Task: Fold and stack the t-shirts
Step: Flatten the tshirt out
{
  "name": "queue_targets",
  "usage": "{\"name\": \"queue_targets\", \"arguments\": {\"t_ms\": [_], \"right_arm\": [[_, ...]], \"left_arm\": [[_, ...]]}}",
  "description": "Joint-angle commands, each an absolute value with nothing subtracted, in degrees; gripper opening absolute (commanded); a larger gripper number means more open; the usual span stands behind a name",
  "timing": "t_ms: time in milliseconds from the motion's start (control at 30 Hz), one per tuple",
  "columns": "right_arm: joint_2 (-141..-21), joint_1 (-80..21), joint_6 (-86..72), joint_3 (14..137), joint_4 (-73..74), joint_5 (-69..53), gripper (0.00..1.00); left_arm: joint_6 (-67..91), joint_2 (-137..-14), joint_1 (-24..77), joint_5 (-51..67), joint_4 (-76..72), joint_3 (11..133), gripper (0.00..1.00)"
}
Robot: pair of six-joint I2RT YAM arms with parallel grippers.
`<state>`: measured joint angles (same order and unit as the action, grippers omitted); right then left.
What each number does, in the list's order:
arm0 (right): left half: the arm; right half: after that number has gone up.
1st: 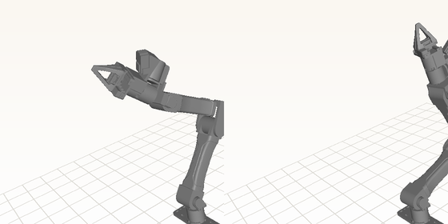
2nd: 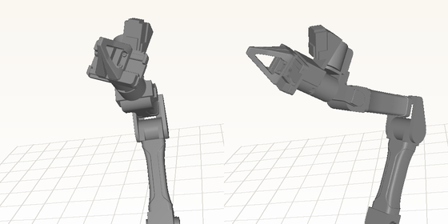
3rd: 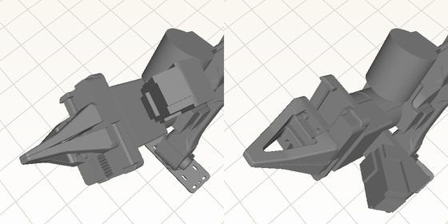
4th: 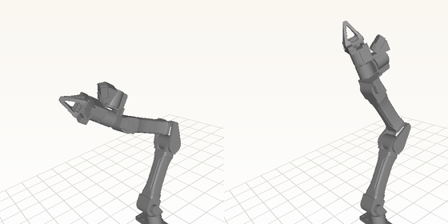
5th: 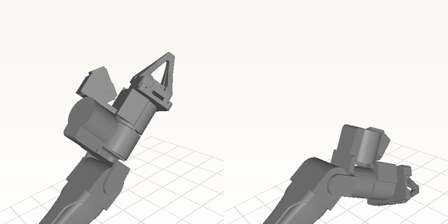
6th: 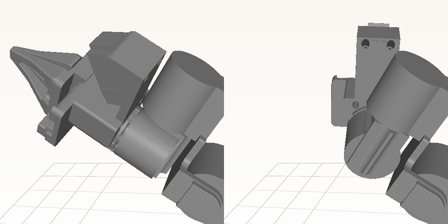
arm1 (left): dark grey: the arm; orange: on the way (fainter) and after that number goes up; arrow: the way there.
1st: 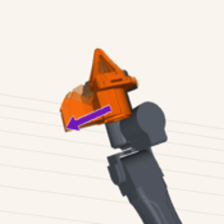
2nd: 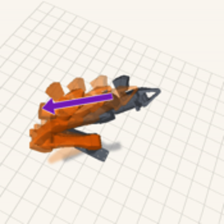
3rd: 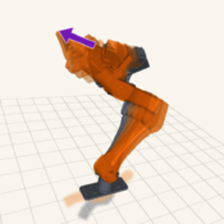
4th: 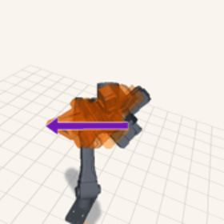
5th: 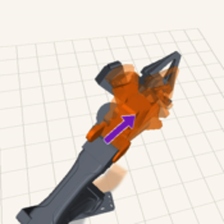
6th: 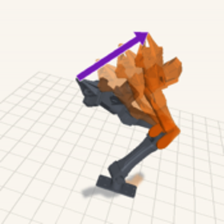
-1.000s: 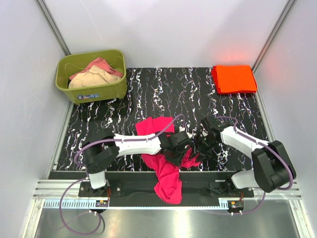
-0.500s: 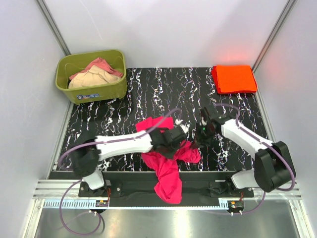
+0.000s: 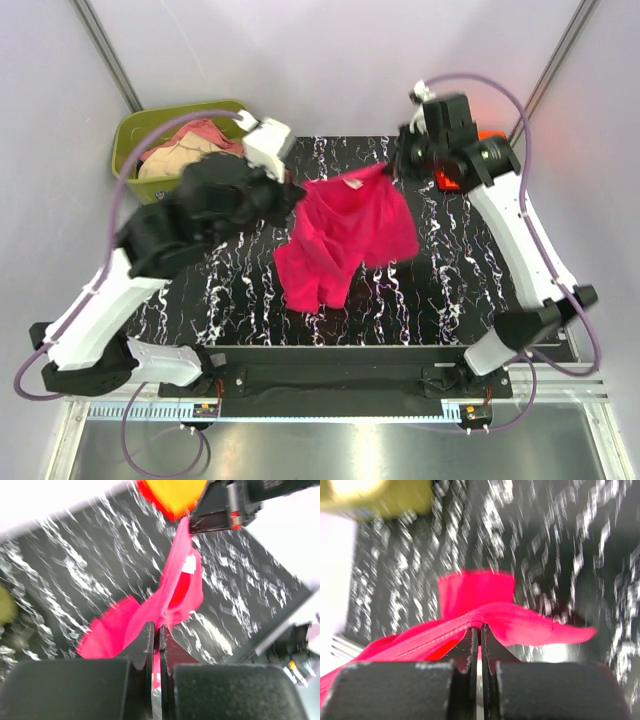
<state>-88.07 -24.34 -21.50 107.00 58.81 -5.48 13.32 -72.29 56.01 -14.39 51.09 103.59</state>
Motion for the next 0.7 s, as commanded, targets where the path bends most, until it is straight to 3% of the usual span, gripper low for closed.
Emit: {"name": "queue_targets", "arguments": {"t_ms": [0,100,233,300,433,667], "right_arm": [[-95.87,-24.17,-17.67,122.12,60.82,-2.81,0.00],[-106.84,-24.08,-17.58,150.17,60.82,-9.02,0.00],[-121.88,-24.17,-22.66,175.28,55.24,-18.41,0.00],[-121.30,-24.60,-27.93,169.77,41.23,-26.41,0.00],[-111.72,-26.45,-37.51,150.31,17.25,-28.83,0.00],[-115.76,-26.63,-44.48,161.19,16.17,-28.74,0.00]], "left_arm": [[6.16,-70.49,55.11,-21.52,56.51,112.90,0.00],[3.87,-68.56,54.23,-28.90,57.04,119.32,0.00],[0.36,-67.33,54.05,-35.24,56.52,128.74,0.00],[-2.63,-66.36,54.05,-35.33,53.71,132.43,0.00],[-7.11,-63.81,54.14,-32.00,48.44,136.40,0.00],[-8.44,-57.06,54.32,-27.95,38.34,137.91,0.00]]}}
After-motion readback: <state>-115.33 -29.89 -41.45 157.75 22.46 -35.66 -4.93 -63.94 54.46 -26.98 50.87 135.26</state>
